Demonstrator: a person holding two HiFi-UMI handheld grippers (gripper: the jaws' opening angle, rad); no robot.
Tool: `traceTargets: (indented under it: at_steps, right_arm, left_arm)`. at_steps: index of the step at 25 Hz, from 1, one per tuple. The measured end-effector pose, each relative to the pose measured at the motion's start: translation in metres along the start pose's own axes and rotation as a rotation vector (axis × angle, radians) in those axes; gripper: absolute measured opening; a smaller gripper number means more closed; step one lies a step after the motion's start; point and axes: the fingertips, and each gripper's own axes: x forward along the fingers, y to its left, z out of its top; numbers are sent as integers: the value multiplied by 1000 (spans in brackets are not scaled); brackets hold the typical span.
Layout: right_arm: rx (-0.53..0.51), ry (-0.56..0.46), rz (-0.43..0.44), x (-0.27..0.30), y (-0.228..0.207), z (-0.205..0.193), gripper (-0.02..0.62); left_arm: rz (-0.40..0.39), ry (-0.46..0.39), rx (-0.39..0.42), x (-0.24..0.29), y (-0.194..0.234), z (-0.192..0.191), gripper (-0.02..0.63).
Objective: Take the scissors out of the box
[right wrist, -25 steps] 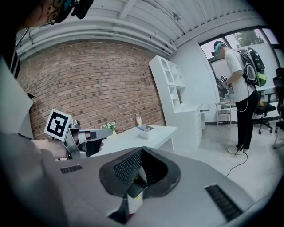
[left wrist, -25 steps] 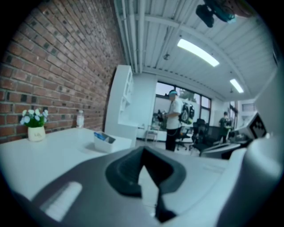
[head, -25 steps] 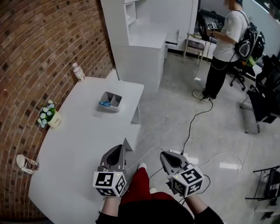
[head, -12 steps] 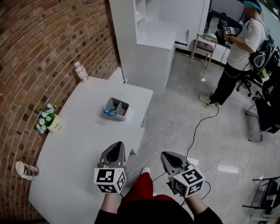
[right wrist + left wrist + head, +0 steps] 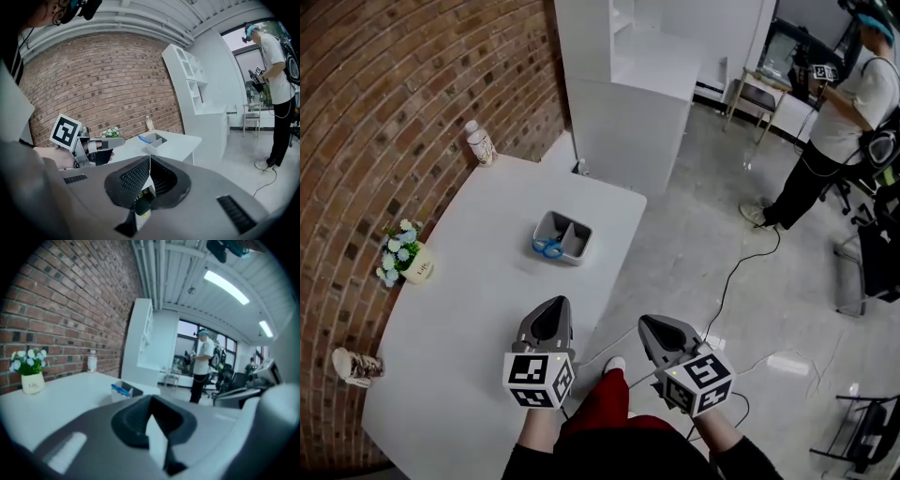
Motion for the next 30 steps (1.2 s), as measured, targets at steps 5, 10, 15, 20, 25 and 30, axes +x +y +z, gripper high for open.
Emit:
traceTargets:
  at_steps: [5, 10, 15, 20, 25, 30]
  right_arm:
    - [-15, 12, 35, 29, 3, 10, 9]
    - [-22, 36, 65, 51, 6, 12, 9]
    - [-24, 58, 85, 71, 7, 10, 9]
    - [-23, 82, 96, 87, 3, 8, 9]
    - [-24, 103, 102, 101, -3, 7, 9]
    - [-21, 120, 111, 114, -8, 6, 9]
  left_arm:
    - [27, 11, -27, 11, 20, 0, 6]
    - [51, 29, -62, 19, 36, -3, 15]
    - [69, 42, -78, 26, 51, -6, 20]
    - [86, 60, -101, 36, 63, -10, 36]
    - [93, 78, -131, 51, 73, -12, 63]
    - [82, 89, -155, 64, 76, -13, 91]
